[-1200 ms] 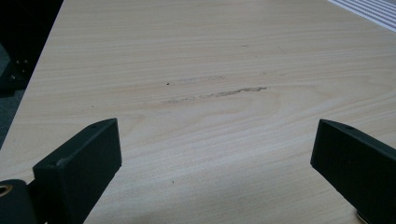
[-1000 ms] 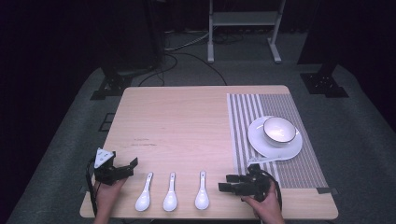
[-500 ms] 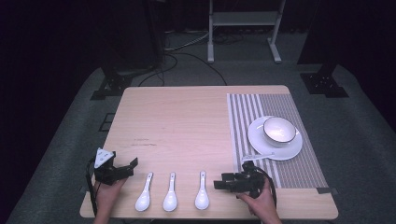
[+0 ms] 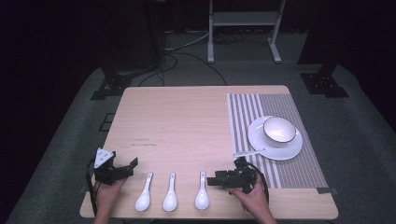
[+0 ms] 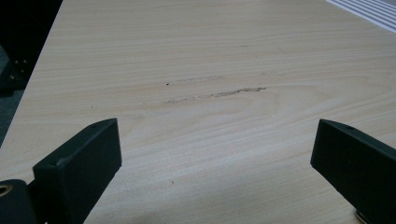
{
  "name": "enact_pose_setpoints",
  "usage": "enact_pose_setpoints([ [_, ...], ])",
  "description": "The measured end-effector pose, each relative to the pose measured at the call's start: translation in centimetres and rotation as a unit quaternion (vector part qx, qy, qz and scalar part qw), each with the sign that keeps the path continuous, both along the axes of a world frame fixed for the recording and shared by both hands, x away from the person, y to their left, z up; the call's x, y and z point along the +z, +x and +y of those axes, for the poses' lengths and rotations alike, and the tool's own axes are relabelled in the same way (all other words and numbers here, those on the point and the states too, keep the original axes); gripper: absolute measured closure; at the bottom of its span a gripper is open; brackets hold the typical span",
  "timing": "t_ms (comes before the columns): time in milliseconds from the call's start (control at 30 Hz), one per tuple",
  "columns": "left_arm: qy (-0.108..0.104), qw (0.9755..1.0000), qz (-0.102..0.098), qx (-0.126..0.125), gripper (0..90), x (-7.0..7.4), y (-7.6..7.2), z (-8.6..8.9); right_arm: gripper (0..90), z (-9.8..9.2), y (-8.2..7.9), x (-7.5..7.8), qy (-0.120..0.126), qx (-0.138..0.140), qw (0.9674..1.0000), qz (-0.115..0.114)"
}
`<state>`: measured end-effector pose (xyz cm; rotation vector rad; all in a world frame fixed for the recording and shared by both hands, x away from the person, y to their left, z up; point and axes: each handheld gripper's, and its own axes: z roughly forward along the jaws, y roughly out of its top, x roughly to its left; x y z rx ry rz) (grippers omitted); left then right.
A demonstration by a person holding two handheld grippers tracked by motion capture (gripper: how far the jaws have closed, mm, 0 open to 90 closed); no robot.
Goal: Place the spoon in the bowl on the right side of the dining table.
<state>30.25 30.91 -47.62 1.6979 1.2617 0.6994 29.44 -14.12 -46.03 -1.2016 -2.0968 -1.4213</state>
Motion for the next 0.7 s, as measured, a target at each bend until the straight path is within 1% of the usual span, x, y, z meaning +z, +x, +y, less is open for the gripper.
enact_pose_setpoints([
  [33, 0.0, 1.0, 0.0, 0.0, 0.5, 0.0, 0.0, 0.0, 30.2, 0.1, 0.1, -0.1, 0.0, 0.0, 1.0, 0.003],
  [233, 0.0, 1.0, 0.0, 0.0, 0.6, 0.0, 0.0, 0.0, 30.7, 0.6, 0.9, -0.4, -0.001, -0.005, 0.9999, 0.014],
  [500, -0.001, 1.0, 0.0, 0.0, 0.5, 0.0, 0.0, 0.0, 31.3, 1.3, 1.6, -0.8, -0.012, -0.011, 0.9994, 0.03],
  [700, -0.002, 1.0, 0.0, 0.0, 0.5, 0.0, 0.0, 0.1, 33.1, 1.9, 2.0, -1.2, -0.026, -0.013, 0.9988, 0.038],
])
